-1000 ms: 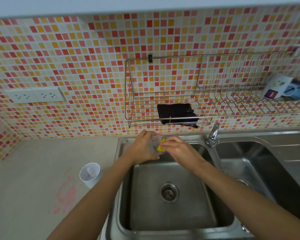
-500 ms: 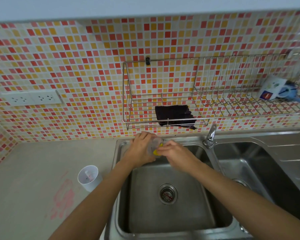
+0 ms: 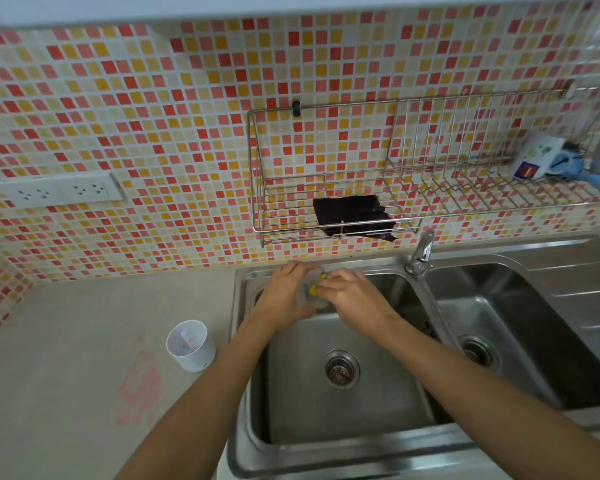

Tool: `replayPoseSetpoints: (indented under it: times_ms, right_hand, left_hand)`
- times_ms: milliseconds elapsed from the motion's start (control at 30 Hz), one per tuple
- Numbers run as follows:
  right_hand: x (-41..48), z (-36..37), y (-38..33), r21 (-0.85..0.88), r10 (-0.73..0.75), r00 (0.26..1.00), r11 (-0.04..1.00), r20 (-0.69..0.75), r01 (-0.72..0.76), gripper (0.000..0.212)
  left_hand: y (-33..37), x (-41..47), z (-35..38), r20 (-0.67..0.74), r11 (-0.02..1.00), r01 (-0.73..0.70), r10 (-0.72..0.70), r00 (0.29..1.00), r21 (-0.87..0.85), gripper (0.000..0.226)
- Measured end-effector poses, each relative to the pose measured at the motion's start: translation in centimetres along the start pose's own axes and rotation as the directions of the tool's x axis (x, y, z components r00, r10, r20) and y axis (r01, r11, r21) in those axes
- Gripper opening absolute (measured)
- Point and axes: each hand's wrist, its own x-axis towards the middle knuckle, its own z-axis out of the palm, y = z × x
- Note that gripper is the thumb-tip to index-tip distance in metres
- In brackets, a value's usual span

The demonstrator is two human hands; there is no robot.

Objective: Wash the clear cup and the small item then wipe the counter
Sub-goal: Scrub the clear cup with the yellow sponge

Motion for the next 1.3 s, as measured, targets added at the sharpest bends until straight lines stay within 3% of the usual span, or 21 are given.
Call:
replayPoseSetpoints:
  times_ms: [100,200,267,333,433,533,600,633,700,800,867,1033,1133,1300]
  right_hand:
    - [0.1,0.7,-1.5,0.069,0.062,0.994,0.996,-0.086,-0.056,0.042]
    - [0.9,1.9,-2.3,0.302,0.179,0.983,0.935,0.042,-0.184,0.028]
    - [1.5,2.0,-2.3,0.261,0.136,0.989,0.954,0.056,-0.146,0.03]
    - [1.5,1.9,-2.1,0.128,0.063,0.998,0.99,-0.021,-0.06,0.041]
    - [1.4,2.0,-3.2,0.004,0.09,0.987,0.996,-0.136,-0.09,0.047]
    - [0.7,3.0,-5.1,0.202,0.203,0.972,0.963,-0.117,-0.177,0.036]
    - [0.4,3.4,-5.7,0.373,0.303,0.952,0.879,0.048,-0.298,0.028]
    - [0.4,3.3,-5.7,0.376,0.309,0.947,0.87,0.091,-0.32,0.027]
    - [0.3,3.0,-5.4,0.296,0.27,0.957,0.91,0.105,-0.289,0.031]
    - [-0.1,2.5,-4.5,0.071,0.204,0.979,0.977,-0.023,-0.202,0.04]
    - [-0.3,2.0,-4.9,0.027,0.197,0.976,0.98,-0.087,-0.196,0.037]
    - [0.0,1.6,-5.3,0.226,0.318,0.946,0.918,0.067,-0.325,0.03]
    - [-0.3,1.1,-4.7,0.262,0.329,0.942,0.917,-0.066,-0.302,0.033]
    - [-1.0,0.6,-4.7,0.398,0.436,0.887,0.849,-0.153,-0.349,0.034]
  left_hand:
    - [0.1,0.2,-1.4,0.037,0.999,-0.052,0.052,0.998,-0.001,0.076]
    - [-0.8,-0.2,-1.7,0.077,0.999,-0.043,0.042,0.996,0.009,0.076]
    - [-1.9,-0.6,-1.5,0.09,1.0,-0.001,0.002,0.996,-0.006,0.079]
    - [-2.6,-0.8,-1.4,0.081,0.999,0.022,-0.019,0.997,-0.037,0.081]
    - [-3.2,-0.8,-1.5,0.066,0.997,-0.003,0.008,0.998,-0.079,0.081]
    - [-3.8,-0.8,-1.2,0.103,0.997,-0.016,0.023,0.994,-0.072,0.078]
    - [-4.4,-1.0,-0.7,0.131,0.999,-0.021,0.025,0.991,-0.03,0.08]
    - [-4.5,-1.3,-0.4,0.135,1.0,-0.021,0.023,0.991,-0.021,0.081]
    - [-4.7,-1.7,0.0,0.128,0.999,-0.026,0.032,0.991,-0.045,0.082]
    - [-4.5,-1.5,0.0,0.124,0.996,-0.04,0.05,0.991,-0.075,0.083]
    - [-4.1,-0.9,-0.4,0.122,0.996,-0.064,0.072,0.99,-0.069,0.084]
    - [-4.3,-1.1,-0.5,0.165,0.999,-0.036,0.041,0.985,-0.029,0.084]
    - [-4.8,-1.0,-0.7,0.173,0.998,-0.005,0.017,0.985,-0.068,0.086]
    - [-4.3,-0.6,-1.6,0.182,0.992,-0.001,0.024,0.983,-0.126,0.086]
